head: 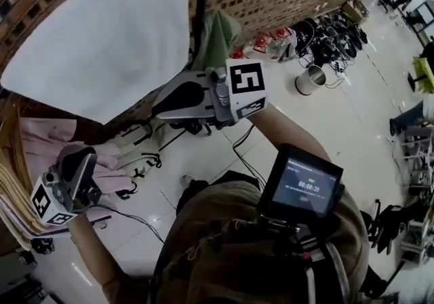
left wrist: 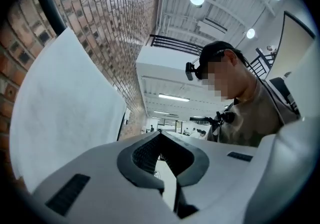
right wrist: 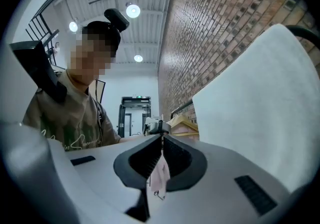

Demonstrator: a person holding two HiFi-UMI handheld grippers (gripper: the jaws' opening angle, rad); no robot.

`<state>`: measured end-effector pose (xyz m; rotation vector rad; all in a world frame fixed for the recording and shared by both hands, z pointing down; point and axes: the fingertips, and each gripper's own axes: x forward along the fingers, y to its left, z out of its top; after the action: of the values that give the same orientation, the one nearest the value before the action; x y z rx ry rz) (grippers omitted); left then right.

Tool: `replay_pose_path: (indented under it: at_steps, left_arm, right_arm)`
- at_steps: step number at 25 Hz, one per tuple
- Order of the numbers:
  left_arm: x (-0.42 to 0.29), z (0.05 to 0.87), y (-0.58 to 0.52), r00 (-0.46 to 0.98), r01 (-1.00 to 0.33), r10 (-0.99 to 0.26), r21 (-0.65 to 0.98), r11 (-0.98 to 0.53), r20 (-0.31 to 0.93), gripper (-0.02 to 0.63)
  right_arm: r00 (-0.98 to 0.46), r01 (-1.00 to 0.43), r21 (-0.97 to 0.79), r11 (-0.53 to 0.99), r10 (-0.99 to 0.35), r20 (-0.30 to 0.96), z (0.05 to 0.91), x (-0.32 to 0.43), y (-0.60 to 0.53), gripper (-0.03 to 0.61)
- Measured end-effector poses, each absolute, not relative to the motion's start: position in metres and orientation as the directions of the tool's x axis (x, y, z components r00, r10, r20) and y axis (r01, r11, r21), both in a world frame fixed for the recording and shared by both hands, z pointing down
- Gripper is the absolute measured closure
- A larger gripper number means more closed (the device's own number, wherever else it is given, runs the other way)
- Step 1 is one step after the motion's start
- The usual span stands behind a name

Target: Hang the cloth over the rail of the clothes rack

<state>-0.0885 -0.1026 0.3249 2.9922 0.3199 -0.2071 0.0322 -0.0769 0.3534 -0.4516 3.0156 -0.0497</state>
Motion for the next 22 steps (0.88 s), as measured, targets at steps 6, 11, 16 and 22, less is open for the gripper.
replay_pose_path:
  at_steps: [6, 11, 16, 22]
  left_arm:
    - [-0.051, 0.32, -0.052, 0.976, 0.183, 0.172, 0.078, -0.98, -0.136, 0.609]
    - [-0.007, 0.319, 0.025, 0.981, 0.155, 0.146, 0.062, -0.986, -0.131, 0.609]
    - [0.015, 0.342, 0.087, 0.988, 0.091, 0.077, 0.103, -0.991, -0.134, 0.609]
    - [0.025, 0.358, 0.153, 0.991, 0.082, 0.068, 0.121, -0.989, -0.115, 0.611]
  right_arm:
    - [-0.969, -0.228, -0.057, 0.972, -0.232, -0.083, 0.354, 0.058, -0.004, 0.563]
    - [-0.972, -0.204, -0.081, 0.976, -0.212, -0.097, 0.362, 0.096, 0.074, 0.563]
    - [-0.985, -0.146, -0.086, 0.986, -0.153, -0.084, 0.379, 0.111, 0.129, 0.563]
    - [-0.988, -0.12, -0.09, 0.989, -0.128, -0.084, 0.382, 0.104, 0.184, 0.563]
